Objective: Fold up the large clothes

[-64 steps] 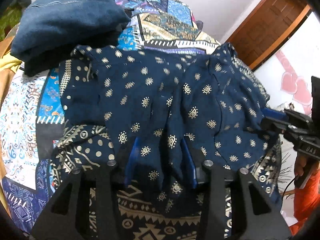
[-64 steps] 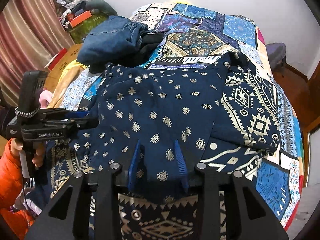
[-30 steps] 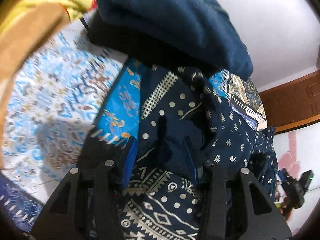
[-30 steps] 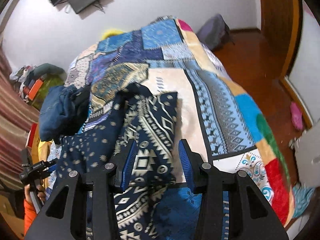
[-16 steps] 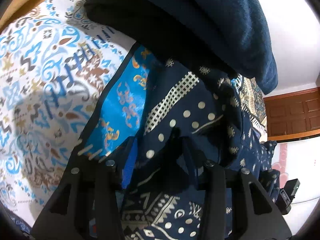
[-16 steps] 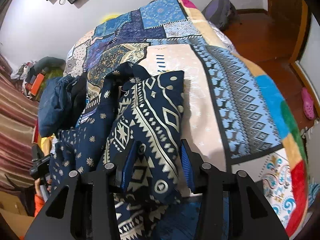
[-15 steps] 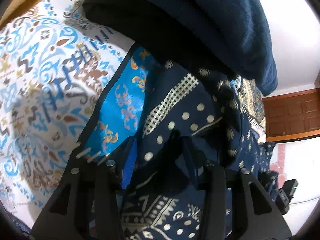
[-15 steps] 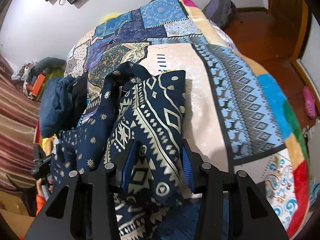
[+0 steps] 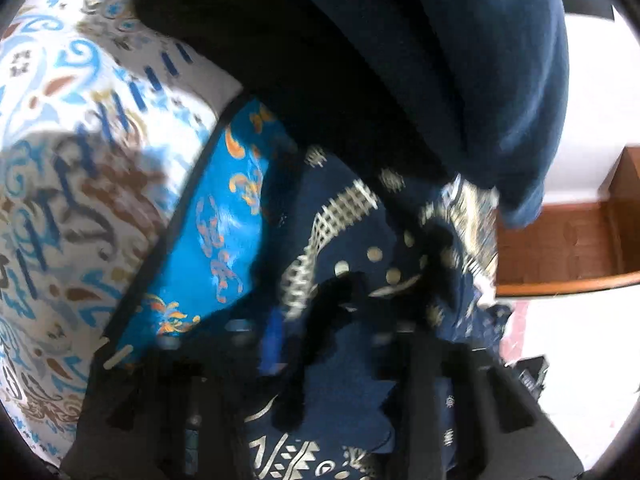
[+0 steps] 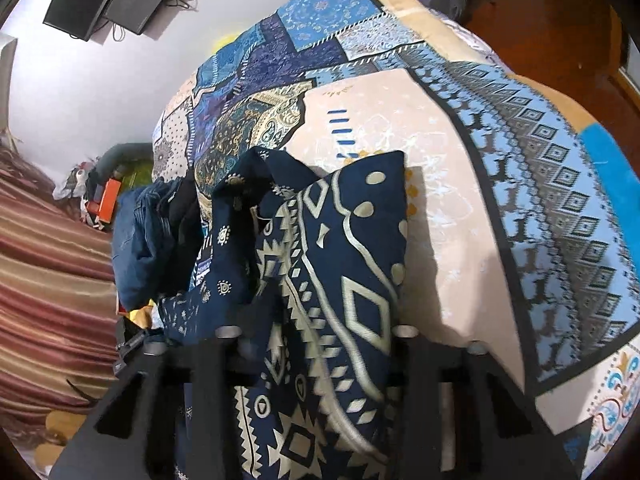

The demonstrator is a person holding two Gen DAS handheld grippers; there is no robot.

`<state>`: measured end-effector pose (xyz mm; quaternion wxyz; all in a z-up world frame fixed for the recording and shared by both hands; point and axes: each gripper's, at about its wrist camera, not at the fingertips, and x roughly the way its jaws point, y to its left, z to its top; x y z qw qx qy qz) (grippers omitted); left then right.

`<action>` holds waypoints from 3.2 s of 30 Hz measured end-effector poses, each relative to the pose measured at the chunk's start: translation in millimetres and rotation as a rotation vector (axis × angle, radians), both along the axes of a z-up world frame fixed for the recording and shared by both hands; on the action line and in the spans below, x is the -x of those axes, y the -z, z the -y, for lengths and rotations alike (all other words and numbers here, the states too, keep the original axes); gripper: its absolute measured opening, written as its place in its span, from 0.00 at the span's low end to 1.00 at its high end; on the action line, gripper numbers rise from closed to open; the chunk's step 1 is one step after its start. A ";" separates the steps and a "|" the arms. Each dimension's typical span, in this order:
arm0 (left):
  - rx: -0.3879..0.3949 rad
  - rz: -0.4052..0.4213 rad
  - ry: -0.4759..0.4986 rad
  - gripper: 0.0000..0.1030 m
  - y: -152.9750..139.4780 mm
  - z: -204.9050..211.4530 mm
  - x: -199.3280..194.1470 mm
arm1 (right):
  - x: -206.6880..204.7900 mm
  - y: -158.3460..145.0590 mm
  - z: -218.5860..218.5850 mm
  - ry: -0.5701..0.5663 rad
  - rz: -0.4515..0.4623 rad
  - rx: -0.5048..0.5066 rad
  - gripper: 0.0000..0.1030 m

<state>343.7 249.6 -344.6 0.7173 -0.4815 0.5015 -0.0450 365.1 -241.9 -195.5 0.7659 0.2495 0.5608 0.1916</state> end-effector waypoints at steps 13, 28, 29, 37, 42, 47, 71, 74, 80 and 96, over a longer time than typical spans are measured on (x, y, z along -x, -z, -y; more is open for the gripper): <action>-0.385 0.182 0.156 0.06 -123.2 71.6 11.3 | 15.1 -61.2 -18.5 -0.038 0.141 -0.014 0.13; -0.476 0.513 0.173 0.04 -283.2 81.4 6.8 | 7.8 -161.5 -41.6 -0.107 0.455 0.059 0.13; -0.472 0.528 0.174 0.04 -292.9 79.7 0.7 | 2.2 -164.8 -41.8 -0.099 0.470 0.067 0.13; -0.497 0.538 0.142 0.04 -305.5 61.5 -51.1 | -45.5 -162.8 -46.6 -0.063 0.471 0.084 0.13; -0.536 0.455 0.153 0.04 -277.6 52.1 -99.7 | -85.4 -139.5 -52.6 -0.044 0.434 0.112 0.13; -0.590 0.337 0.172 0.04 -231.5 43.1 -141.4 | -122.3 -99.4 -61.5 -0.043 0.354 0.158 0.13; -0.654 0.200 0.111 0.03 -181.9 5.7 -163.7 | -142.1 -37.4 -48.1 -0.073 0.222 0.306 0.18; -0.660 0.213 0.101 0.03 -198.1 7.0 -150.4 | -130.0 -52.0 -48.6 -0.092 0.228 0.325 0.18; -0.740 0.229 0.152 0.03 -233.4 21.0 -116.5 | -79.8 -109.4 -42.9 -0.129 0.377 0.428 0.28; -0.846 0.320 0.293 0.50 -276.3 61.8 25.3 | 46.8 -167.6 -28.8 -0.175 0.543 0.448 0.54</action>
